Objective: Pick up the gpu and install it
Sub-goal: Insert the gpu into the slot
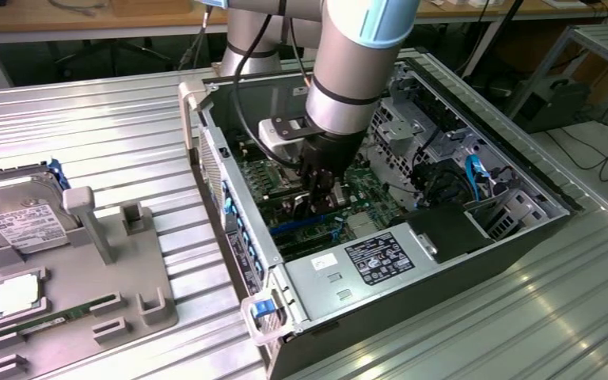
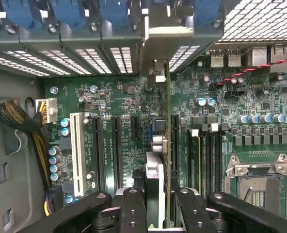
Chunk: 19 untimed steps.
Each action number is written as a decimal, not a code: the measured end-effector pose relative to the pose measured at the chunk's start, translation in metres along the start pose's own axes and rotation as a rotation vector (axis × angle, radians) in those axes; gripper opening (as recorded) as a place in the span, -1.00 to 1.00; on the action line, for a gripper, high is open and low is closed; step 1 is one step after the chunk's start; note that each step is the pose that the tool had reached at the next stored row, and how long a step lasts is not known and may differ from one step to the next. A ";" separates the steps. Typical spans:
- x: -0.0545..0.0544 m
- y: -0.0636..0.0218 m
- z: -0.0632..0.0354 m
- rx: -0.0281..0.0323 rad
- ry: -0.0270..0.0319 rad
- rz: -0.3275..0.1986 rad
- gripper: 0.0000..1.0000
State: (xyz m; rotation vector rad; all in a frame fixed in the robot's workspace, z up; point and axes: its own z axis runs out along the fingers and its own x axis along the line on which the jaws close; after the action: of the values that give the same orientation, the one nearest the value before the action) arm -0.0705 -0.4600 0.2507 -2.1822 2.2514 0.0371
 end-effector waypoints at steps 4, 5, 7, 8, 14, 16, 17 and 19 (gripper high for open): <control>0.001 -0.0002 0.0003 0.0000 -0.0002 0.000 -0.44; 0.002 -0.0002 0.0004 0.0000 -0.0001 0.000 -0.44; 0.003 -0.0001 0.0005 0.0000 -0.0001 0.000 -0.44; 0.003 -0.0001 0.0006 0.0000 0.0000 0.000 -0.44; 0.003 0.0012 0.0020 0.0000 -0.0001 0.000 -0.44; 0.003 0.0020 0.0028 0.0000 -0.0001 0.000 -0.44; 0.003 0.0024 0.0032 0.0000 -0.0001 0.000 -0.44; 0.003 0.0028 0.0037 -0.0004 0.0000 0.000 -0.44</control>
State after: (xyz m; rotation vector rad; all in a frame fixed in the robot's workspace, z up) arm -0.0734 -0.4627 0.2470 -2.1825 2.2515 0.0375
